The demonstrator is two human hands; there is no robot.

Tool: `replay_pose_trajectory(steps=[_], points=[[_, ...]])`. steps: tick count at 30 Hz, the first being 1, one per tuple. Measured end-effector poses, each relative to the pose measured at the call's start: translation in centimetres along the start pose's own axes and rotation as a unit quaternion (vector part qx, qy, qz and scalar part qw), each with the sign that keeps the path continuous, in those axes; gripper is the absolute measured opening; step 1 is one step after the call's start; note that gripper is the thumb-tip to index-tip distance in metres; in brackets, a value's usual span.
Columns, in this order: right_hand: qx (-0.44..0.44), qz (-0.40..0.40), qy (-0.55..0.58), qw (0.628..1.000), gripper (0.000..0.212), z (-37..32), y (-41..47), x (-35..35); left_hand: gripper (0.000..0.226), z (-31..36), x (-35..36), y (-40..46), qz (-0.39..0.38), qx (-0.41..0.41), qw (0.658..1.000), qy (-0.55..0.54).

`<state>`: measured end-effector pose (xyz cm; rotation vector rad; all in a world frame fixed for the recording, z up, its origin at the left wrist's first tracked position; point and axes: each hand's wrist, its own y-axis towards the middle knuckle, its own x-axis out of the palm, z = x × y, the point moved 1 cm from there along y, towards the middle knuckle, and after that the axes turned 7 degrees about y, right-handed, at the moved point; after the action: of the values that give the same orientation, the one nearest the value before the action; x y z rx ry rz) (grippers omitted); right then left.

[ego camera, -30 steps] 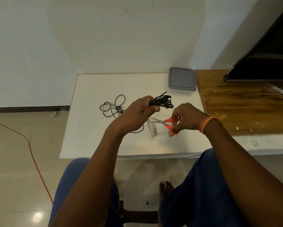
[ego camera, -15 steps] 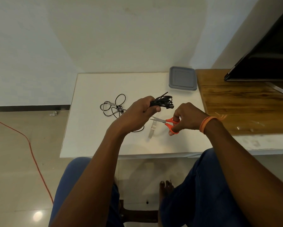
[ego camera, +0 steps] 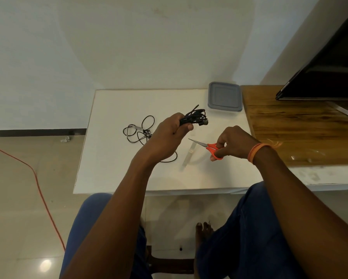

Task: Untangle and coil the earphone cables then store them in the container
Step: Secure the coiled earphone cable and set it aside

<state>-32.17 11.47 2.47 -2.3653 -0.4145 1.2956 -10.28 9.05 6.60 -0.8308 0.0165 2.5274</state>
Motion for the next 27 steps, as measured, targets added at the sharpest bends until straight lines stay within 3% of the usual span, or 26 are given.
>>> replay_pose_trajectory(steps=[12,17,22,27], points=[[0.086,0.023,0.046,0.995,0.042,3.6,0.5,-0.6,0.026,-0.1,-0.3,-0.2,0.063,-0.004,0.996,-0.057],[0.146,0.02,-0.016,0.989,0.041,5.5,1.1,-0.9,0.021,-0.2,0.0,0.0,0.075,-0.007,0.995,-0.059],[0.204,0.075,-0.085,0.972,0.046,7.4,2.0,-1.3,0.021,-0.1,0.7,0.2,0.08,-0.012,0.995,-0.065],[0.245,0.089,-0.16,0.952,0.063,7.9,2.7,-1.7,0.018,-0.2,1.3,0.4,0.073,-0.022,0.994,-0.075]])
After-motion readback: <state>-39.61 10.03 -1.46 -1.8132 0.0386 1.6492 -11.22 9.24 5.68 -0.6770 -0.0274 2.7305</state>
